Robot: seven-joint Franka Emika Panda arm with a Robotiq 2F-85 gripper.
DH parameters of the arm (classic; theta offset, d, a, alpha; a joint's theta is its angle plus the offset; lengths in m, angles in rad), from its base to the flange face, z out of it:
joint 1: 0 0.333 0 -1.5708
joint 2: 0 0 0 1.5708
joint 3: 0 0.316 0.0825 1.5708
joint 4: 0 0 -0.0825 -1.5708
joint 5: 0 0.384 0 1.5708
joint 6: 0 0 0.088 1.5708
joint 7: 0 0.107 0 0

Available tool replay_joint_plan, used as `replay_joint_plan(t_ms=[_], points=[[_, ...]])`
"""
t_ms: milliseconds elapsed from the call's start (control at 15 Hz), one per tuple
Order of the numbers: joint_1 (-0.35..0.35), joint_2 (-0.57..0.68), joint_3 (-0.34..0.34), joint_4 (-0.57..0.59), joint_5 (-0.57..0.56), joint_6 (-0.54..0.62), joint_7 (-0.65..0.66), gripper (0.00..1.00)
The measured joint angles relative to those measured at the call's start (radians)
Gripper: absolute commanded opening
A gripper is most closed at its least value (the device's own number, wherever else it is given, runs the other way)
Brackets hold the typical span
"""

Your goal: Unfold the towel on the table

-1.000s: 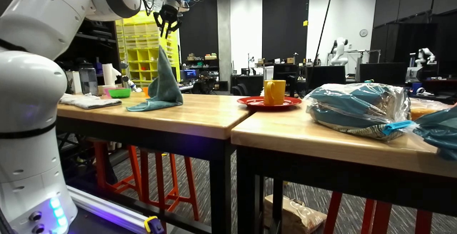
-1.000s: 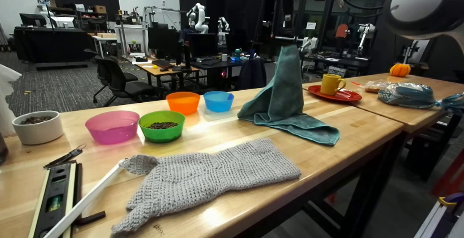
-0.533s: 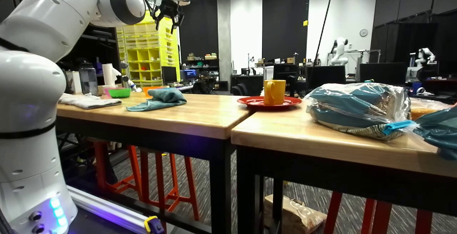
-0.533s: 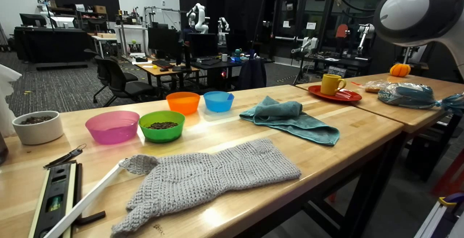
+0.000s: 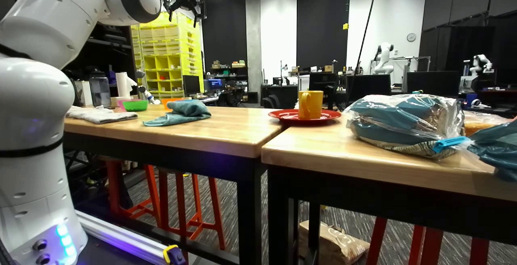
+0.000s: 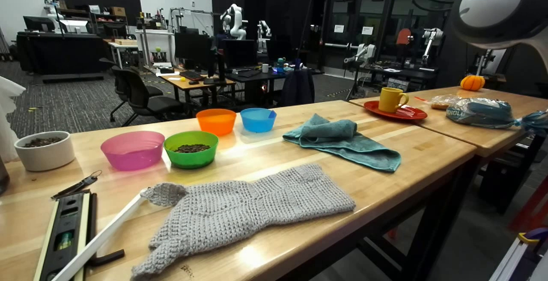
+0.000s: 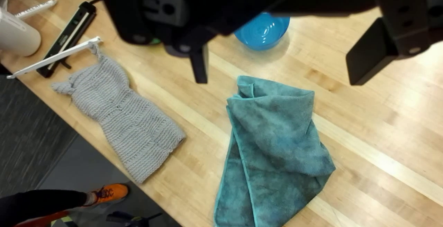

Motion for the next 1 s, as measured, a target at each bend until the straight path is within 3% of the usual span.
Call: replay_joint_plan(t_ms=[467,667,1000], points=[[-0.001,0.008,0.005,-0.004,-0.034,0.096,-0.113,1.0],[-0.015,0.032,0.004,-0.007,-0.034,0.148,-0.116,1.0],[-0.036,0.068,0.003,-0.01,-0.033,0.126,-0.079,1.0]])
